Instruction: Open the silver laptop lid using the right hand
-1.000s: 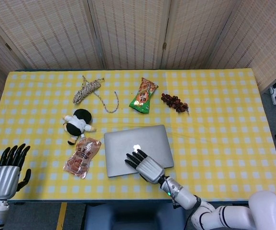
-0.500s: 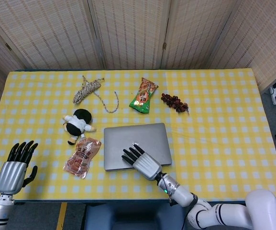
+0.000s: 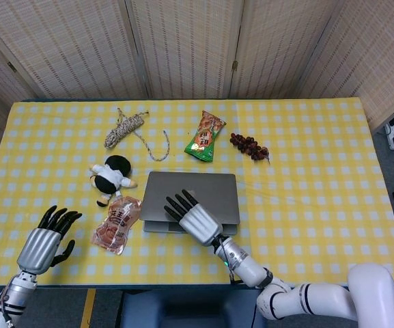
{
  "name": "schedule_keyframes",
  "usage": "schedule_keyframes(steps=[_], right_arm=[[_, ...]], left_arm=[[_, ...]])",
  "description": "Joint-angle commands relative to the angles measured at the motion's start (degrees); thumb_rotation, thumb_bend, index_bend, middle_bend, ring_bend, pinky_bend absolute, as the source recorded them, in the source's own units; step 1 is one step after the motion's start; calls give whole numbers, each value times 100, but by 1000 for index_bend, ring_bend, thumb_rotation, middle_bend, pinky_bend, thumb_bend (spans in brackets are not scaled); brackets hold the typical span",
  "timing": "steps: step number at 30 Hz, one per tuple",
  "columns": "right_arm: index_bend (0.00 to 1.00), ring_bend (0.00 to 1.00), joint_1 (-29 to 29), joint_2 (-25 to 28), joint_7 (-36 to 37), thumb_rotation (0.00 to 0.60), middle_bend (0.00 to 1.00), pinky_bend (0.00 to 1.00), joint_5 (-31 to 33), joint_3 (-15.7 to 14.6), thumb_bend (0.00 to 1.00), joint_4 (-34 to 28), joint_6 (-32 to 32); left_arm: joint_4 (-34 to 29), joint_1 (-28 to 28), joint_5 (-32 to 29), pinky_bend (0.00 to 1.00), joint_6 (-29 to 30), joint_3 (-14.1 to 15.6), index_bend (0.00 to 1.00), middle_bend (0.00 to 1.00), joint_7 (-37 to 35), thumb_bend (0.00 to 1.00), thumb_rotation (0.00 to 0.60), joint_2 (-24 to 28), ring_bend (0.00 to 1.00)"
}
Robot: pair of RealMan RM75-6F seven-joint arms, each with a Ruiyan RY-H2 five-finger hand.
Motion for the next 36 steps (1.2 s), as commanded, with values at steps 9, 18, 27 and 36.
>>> schedule_keyframes(steps=[9, 18, 27, 36], right_arm=[[0, 0, 267, -28, -513, 600, 0, 0, 456, 125, 662, -125, 149], [0, 0, 382, -98, -570, 600, 0, 0, 587, 70, 663, -55, 261], [0, 0, 459, -87, -600, 600, 0, 0, 663, 23, 663, -44, 355], [0, 0, 514, -125, -524, 600, 0, 0, 739, -21, 663, 50, 409]], left_arm=[[172, -789, 408, 0, -1004, 250, 143, 168, -224, 615, 600, -260, 95], [35, -1299, 164, 0, -1884, 208, 52, 94, 94, 681, 600, -631, 25], [79, -1580, -320, 0, -2431, 55, 21, 78, 612, 705, 600, -1003, 0], [52, -1706, -663, 0, -2665, 47, 23, 98, 955, 732, 600, -1121, 0]])
